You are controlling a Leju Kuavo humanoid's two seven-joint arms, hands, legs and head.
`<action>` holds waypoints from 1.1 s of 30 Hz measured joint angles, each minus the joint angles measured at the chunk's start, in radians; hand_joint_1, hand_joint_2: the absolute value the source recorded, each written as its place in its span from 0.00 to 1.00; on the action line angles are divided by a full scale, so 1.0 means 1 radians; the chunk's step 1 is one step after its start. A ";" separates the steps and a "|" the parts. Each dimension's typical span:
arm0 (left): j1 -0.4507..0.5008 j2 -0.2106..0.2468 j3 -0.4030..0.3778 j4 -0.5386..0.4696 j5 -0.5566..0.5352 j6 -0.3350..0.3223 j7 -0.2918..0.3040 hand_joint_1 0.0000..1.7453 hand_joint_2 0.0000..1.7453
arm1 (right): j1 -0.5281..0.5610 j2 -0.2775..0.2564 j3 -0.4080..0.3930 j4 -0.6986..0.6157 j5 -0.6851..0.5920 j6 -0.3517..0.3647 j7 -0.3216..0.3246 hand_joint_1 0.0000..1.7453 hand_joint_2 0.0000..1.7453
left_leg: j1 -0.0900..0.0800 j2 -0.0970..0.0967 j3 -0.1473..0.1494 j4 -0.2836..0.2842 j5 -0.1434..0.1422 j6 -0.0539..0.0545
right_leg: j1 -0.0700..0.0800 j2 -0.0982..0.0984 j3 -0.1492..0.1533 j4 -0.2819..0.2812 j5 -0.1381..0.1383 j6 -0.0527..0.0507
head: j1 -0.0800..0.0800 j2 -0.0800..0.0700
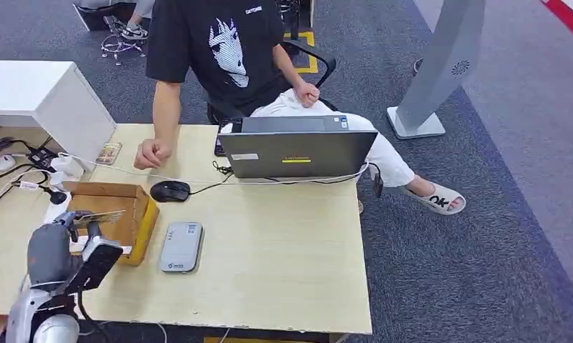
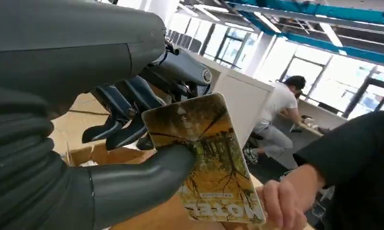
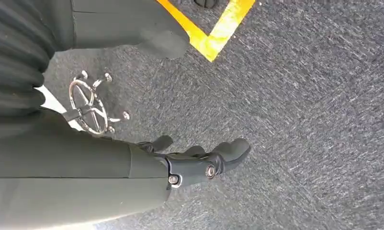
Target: Pass the card to the sensor for recognition and then transmit it.
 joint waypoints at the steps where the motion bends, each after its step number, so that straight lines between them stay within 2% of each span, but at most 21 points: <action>1: -0.001 0.006 -0.014 0.000 -0.036 0.002 0.012 1.00 1.00 | 0.000 0.000 0.000 0.000 0.002 0.004 0.000 0.00 1.00 | 0.000 0.000 0.000 0.000 0.000 0.000 | 0.000 0.000 0.000 0.000 0.000 0.000 | 0.000 0.000; 3: -0.008 0.020 -0.051 0.005 -0.107 0.005 0.035 1.00 1.00 | 0.000 0.000 0.000 0.000 0.005 0.005 0.000 0.00 1.00 | 0.000 0.000 0.000 0.000 0.000 0.000 | 0.000 0.000 0.000 0.000 0.000 0.000 | 0.000 0.000; 12: -0.060 0.052 -0.158 0.073 -0.232 0.000 0.100 1.00 1.00 | -0.001 0.000 0.001 0.001 0.019 0.009 0.005 0.00 1.00 | 0.000 0.000 0.000 0.000 0.000 0.000 | 0.000 0.000 0.000 0.000 0.000 0.000 | 0.000 0.000; 25: -0.089 0.071 -0.214 0.170 -0.273 -0.006 0.143 1.00 1.00 | 0.000 0.002 0.001 0.005 0.032 0.009 0.012 0.00 1.00 | 0.000 0.000 -0.001 0.000 0.000 0.000 | 0.000 0.000 -0.001 0.000 0.000 0.000 | 0.000 0.000; 33: -0.093 0.071 -0.226 0.197 -0.273 -0.005 0.143 1.00 1.00 | 0.000 0.002 0.001 0.005 0.033 0.009 0.012 0.00 1.00 | 0.000 0.000 -0.001 0.000 0.000 0.000 | 0.000 0.000 -0.001 0.000 0.000 0.000 | 0.000 0.000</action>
